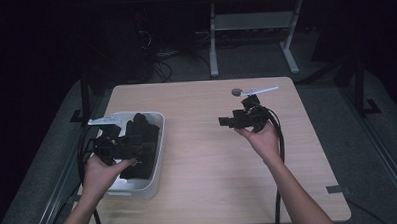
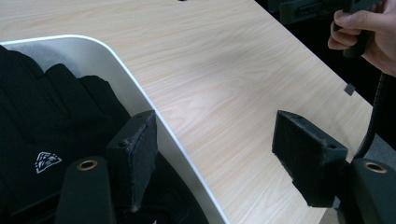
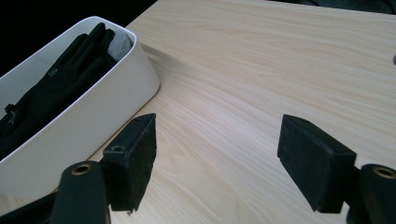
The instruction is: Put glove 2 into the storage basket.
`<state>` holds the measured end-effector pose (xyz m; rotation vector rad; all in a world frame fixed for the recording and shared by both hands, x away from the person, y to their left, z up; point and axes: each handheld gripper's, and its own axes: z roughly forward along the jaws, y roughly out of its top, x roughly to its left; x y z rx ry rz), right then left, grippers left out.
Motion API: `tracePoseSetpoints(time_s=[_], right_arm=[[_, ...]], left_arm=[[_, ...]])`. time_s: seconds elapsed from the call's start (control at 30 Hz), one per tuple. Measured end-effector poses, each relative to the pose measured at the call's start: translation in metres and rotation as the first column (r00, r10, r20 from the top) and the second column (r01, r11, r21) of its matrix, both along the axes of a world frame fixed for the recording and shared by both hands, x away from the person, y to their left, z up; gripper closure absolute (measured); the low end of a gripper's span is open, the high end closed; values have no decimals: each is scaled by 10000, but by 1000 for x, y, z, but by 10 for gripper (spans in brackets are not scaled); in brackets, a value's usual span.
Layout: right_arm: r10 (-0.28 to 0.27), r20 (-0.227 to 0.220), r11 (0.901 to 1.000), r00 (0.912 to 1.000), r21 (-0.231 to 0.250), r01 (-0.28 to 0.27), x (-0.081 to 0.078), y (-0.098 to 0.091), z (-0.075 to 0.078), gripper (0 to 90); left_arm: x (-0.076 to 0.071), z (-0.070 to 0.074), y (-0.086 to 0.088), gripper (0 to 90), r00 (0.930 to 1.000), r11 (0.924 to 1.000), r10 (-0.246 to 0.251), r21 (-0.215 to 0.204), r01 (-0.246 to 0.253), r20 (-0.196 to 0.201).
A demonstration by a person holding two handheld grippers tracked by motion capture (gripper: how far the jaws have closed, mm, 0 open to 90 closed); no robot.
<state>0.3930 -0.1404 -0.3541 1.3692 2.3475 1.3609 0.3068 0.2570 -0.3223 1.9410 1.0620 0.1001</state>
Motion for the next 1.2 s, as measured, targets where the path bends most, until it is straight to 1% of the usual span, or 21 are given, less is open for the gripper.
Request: tracePoseSetpoints(time_s=[0.1, 0.17, 0.3, 0.37, 0.5, 0.57, 0.67, 0.77, 0.9, 0.93, 1.03, 1.1, 1.13, 1.17, 1.2], right_arm=[[-70, -11, 10000, 10000, -25, 70, 0, -4, -1, 280], [-134, -5, 9999, 9999, 14, 134, -1, -8, -2, 280], [-199, -76, 9998, 9998, -19, 199, -2, -12, -4, 280], [-209, 8, 9998, 9998, -37, 209, -2, -13, -4, 281], [-244, -20, 9997, 9997, -40, 244, -3, -16, -5, 281], [-337, -55, 9994, 9994, 33, 337, -4, -18, -5, 281], [-353, -25, 9994, 9994, -16, 353, -5, -21, -7, 281], [-422, -84, 9991, 9991, 24, 422, -6, -25, -7, 280], [-497, -71, 9988, 9987, 33, 497, -7, -31, -9, 280], [-545, -169, 9985, 9984, 88, 547, -8, -33, -10, 279], [-590, -164, 9982, 9981, 78, 592, -9, -38, -12, 279], [-655, -261, 9978, 9975, 81, 657, -10, -42, -14, 279], [-668, -224, 9977, 9975, 66, 669, -10, -44, -15, 279], [-735, -292, 9972, 9969, 133, 739, -11, -49, -17, 279], [-735, -292, 9972, 9969, 133, 739, -11, -49, -17, 279]], left_arm=[[1, 0, -3, 306, 10000, 10000, -66, 40, 66, 8], [1, -1, -4, 305, 10000, 10000, -78, -8, 78, 8], [2, -1, -6, 304, 9999, 9999, -111, -11, 111, -2], [2, 0, -6, 303, 9999, 9999, -130, -7, 130, 22], [3, 1, -8, 299, 9999, 9998, -171, -39, 172, 23], [3, 1, -10, 299, 9999, 9999, -167, -42, 167, 33], [3, 1, -13, 298, 9997, 9997, -245, -27, 245, 49], [3, 1, -16, 298, 9995, 9995, -325, -13, 325, 30], [4, 1, -20, 297, 9992, 9992, -394, 8, 394, 63], [4, 1, -22, 297, 9992, 9992, -407, -9, 407, 52], [5, -1, -25, 296, 9989, 9989, -476, -26, 476, 13], [6, -2, -29, 296, 9985, 9985, -541, 48, 541, -23], [6, -2, -30, 295, 9984, 9984, -568, 51, 568, -21], [6, -3, -32, 295, 9984, 9984, -571, 23, 571, -20], [7, -2, -33, 295, 9980, 9980, -626, 67, 626, -24]])
